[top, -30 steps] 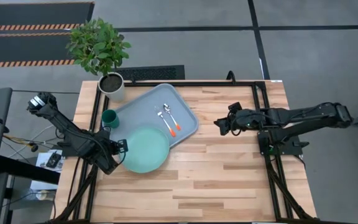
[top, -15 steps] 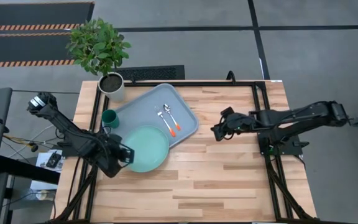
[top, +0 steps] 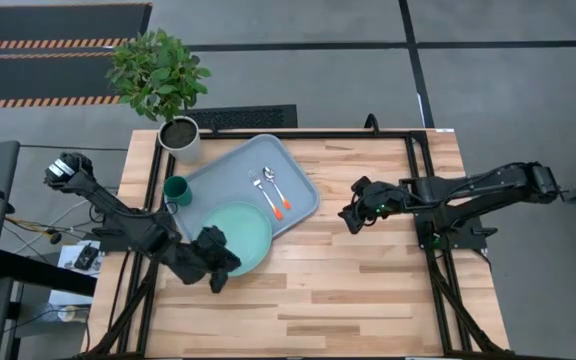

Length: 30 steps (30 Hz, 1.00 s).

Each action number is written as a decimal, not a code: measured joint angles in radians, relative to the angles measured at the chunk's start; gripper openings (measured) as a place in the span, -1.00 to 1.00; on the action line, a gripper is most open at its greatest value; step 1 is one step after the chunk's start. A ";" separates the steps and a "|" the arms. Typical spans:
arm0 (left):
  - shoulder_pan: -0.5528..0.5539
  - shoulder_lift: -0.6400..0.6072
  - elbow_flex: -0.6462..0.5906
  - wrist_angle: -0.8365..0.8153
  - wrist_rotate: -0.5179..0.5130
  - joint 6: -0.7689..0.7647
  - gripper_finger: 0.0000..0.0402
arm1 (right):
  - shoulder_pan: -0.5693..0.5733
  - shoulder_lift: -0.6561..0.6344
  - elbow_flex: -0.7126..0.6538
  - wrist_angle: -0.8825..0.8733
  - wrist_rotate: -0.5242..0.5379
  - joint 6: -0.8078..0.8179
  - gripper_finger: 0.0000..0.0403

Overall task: Pick and place plate/cup/fork/spoon on tray
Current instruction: Put the green plate on the gray serving tray

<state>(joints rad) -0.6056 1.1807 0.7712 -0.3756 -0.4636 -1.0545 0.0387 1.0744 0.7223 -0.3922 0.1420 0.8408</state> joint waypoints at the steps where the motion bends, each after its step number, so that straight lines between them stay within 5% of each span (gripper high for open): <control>1: 0.010 0.017 0.008 0.003 0.025 0.032 -0.60 | 0.000 0.000 0.000 0.002 -0.011 -0.003 -0.20; 12: 0.067 0.307 0.211 -0.099 0.108 0.185 0.05 | 0.001 0.000 0.000 0.001 -0.017 -0.026 -0.20; 20: 0.067 0.458 0.273 -0.146 0.162 0.106 0.05 | 0.001 0.000 0.000 0.003 -0.021 -0.040 -0.20; 30: 0.067 0.456 0.275 -0.339 0.164 -0.058 -0.07 | 0.001 0.000 0.000 0.007 -0.037 -0.058 -0.20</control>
<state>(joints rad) -0.5385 1.6371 1.0458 -0.7146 -0.2999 -1.1126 0.0395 1.0740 0.7223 -0.3851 0.1051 0.7830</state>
